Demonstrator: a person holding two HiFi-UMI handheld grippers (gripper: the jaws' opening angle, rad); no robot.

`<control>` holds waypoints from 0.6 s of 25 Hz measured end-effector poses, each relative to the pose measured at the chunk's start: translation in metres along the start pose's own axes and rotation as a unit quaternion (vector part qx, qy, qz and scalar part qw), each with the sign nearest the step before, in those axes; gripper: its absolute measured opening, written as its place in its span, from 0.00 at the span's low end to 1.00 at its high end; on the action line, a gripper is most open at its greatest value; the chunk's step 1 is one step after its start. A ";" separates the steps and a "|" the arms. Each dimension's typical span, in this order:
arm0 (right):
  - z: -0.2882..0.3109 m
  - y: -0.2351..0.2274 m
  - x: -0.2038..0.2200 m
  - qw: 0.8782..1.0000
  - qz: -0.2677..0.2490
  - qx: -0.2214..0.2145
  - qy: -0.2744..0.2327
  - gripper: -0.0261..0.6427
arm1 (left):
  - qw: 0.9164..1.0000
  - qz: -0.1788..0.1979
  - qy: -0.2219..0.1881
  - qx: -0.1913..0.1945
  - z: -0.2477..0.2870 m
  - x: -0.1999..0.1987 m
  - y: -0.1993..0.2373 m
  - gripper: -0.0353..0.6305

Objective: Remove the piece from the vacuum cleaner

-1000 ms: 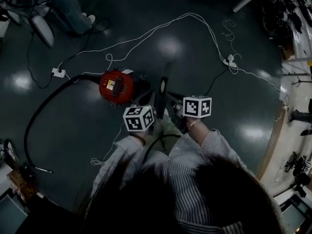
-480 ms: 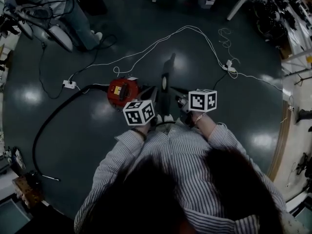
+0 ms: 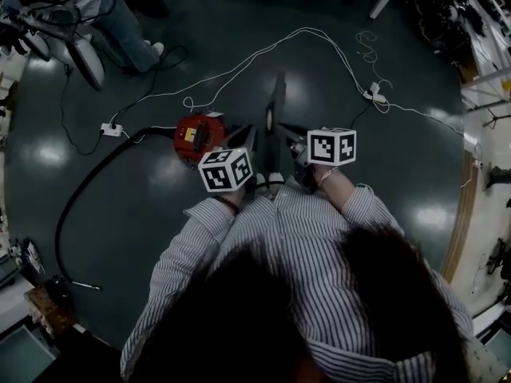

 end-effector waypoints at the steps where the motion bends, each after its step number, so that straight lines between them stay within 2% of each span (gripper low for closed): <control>1: 0.000 -0.001 0.000 1.000 0.000 0.003 -0.001 0.07 | 1.000 -0.002 0.001 0.000 0.000 0.001 0.001 0.06; 15: 0.005 -0.007 0.003 1.000 0.012 0.015 0.001 0.07 | 1.000 -0.014 0.016 0.003 0.001 0.004 0.007 0.06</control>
Point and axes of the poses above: the fingertips, and each gripper's own axes: z forward along the fingers, y to its left, x out of its underside, the point moved 8 cm from there along -z, backward along the fingers, and after that the axes turned 7 degrees about -z, right-handed, at the moved point
